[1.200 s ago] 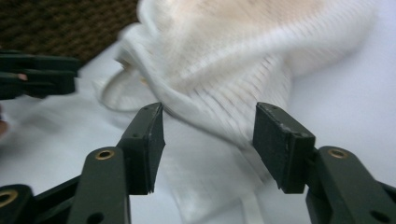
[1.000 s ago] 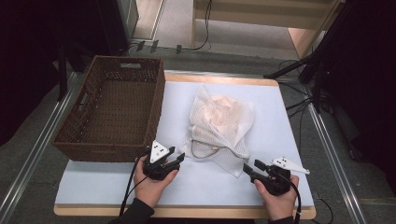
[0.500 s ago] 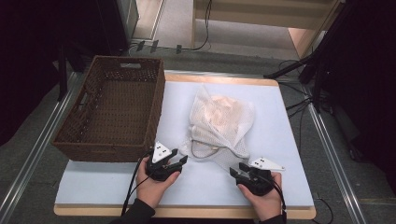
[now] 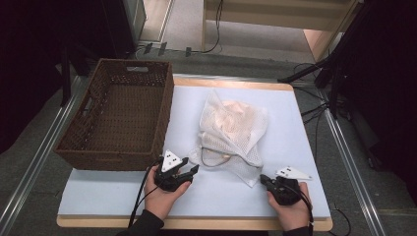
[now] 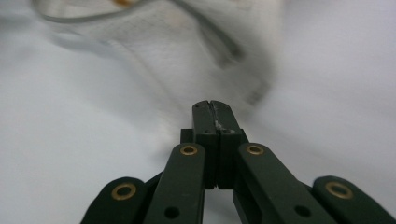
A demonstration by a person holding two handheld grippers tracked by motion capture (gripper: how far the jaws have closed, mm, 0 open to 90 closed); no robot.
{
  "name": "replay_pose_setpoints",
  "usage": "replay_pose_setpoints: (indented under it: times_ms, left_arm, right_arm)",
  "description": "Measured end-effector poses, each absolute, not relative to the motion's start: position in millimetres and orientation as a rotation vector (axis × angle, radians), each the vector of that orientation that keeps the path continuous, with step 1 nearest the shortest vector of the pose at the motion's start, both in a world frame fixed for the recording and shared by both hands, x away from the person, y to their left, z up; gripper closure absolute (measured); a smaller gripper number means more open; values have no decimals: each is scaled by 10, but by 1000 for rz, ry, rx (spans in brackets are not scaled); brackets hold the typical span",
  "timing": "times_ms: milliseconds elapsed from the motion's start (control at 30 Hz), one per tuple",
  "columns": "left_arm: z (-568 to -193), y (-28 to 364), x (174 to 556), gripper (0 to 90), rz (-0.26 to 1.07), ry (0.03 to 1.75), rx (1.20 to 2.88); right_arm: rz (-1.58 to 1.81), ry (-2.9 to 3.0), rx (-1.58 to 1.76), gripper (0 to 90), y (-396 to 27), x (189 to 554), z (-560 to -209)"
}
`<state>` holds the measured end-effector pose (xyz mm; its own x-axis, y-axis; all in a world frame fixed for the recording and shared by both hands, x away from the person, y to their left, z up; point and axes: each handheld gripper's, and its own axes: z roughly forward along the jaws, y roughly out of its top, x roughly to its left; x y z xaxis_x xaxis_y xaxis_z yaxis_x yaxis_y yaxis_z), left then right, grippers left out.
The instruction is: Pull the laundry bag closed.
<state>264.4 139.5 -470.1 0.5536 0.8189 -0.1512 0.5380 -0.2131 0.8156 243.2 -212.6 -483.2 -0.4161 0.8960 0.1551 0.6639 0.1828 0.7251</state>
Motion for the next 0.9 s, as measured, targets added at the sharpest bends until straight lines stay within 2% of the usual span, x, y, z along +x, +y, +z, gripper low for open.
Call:
replay_pose_setpoints:
  times_ms: [133,267,300,367,433,500,533,567,633,767,800,833,867,900]
  left_arm:
    - [-4707,1381,2668,505,387,1109,1896]
    - [-4721,1345,2687,500,382,1103,1907]
    - [-4720,1338,2690,500,383,1103,1905]
    - [-4712,1336,2699,500,384,1099,1907]
    - [-4698,1333,2726,500,399,1098,1906]
    - [-4696,1332,2735,500,396,1103,1901]
    - [-4695,1335,2752,500,402,1107,1900]
    - [-4695,1335,2752,501,402,1107,1900]
    - [-4697,1337,2756,500,401,1110,1901]
    - [-4708,1341,2756,498,403,1119,1913]
    - [-4711,1344,2757,498,404,1123,1913]
    - [-4715,1349,2760,498,408,1130,1915]
    - [-4718,1355,2764,498,405,1136,1916]
    - [-4723,1361,2769,499,404,1144,1916]
  right_arm:
    - [1106,2095,1545,900,-2376,2411,-4820]
    - [1242,2113,1508,898,-2320,2361,-4797]
    - [1277,2133,1486,849,-2271,2346,-4798]
    - [1306,2150,1468,815,-2220,2335,-4797]
    - [1341,2187,1387,700,-2038,2302,-4776]
    - [1339,2192,1373,670,-1992,2298,-4774]
    - [1329,2200,1350,597,-1915,2302,-4786]
    - [1299,2205,1347,565,-1880,2309,-4794]
    - [1242,2212,1336,548,-1824,2333,-4826]
    - [1172,2250,1290,591,-1760,2354,-4885]
    - [1106,2238,1249,706,-1739,2345,-4884]
    - [1106,2238,1249,706,-1739,2345,-4884]
    - [1095,2234,1242,745,-1745,2351,-4883]
    - [1084,2236,1245,891,-1781,2372,-4876]
